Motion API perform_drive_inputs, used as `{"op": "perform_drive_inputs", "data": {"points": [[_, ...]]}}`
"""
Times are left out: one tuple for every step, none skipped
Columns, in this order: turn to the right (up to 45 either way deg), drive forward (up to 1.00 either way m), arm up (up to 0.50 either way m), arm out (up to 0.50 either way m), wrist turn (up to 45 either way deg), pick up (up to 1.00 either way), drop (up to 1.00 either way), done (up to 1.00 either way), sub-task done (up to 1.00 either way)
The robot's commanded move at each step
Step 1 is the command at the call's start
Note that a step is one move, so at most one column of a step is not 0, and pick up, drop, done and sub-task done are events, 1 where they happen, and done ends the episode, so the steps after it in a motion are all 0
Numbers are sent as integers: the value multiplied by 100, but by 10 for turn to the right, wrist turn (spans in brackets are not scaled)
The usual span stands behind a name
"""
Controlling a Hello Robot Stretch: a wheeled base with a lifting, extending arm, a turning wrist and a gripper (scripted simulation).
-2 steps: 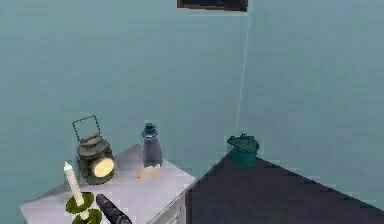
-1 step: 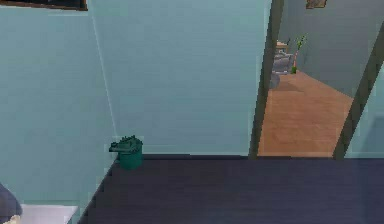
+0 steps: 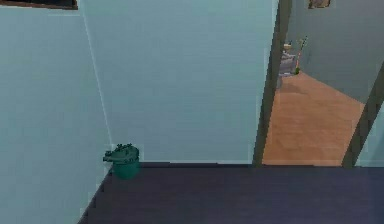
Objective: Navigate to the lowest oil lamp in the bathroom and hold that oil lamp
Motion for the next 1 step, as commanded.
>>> {"op": "perform_drive_inputs", "data": {"points": [[-450,0,0,0,0,0,0,0,0]]}}
